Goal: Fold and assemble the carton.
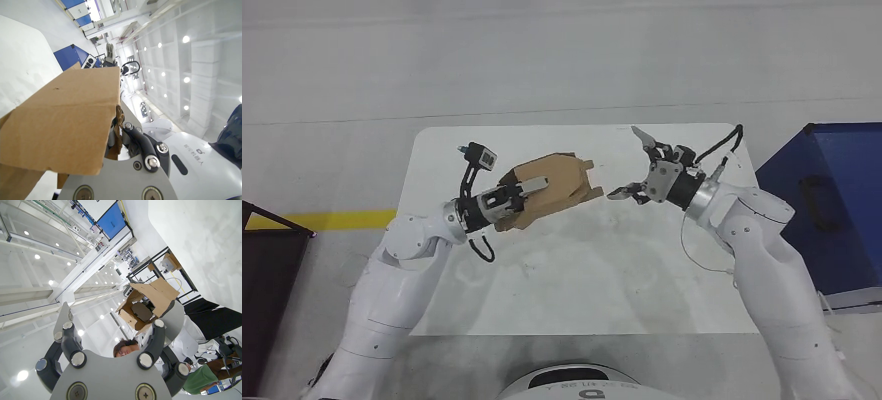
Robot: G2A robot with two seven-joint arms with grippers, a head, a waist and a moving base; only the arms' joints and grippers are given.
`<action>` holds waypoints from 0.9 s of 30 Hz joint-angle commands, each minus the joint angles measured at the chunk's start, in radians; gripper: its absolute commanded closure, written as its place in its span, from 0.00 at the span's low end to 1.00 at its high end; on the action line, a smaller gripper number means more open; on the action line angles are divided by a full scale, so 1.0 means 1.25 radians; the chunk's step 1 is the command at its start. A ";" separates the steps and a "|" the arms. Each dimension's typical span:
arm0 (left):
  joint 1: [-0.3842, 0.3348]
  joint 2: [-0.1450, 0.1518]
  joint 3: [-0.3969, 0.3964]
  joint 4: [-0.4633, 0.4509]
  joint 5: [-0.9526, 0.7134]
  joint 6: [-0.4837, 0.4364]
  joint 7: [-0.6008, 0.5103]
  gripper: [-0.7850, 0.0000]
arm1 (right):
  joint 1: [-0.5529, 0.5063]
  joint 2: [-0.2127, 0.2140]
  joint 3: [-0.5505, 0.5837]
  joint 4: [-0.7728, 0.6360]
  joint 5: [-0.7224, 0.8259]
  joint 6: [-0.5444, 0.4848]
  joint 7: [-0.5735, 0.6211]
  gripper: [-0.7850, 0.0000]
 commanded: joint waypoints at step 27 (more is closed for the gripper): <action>-0.172 -0.108 0.245 0.260 -0.907 0.364 -0.102 1.00 | -0.104 0.035 0.120 -0.163 -0.324 -0.063 0.105 0.00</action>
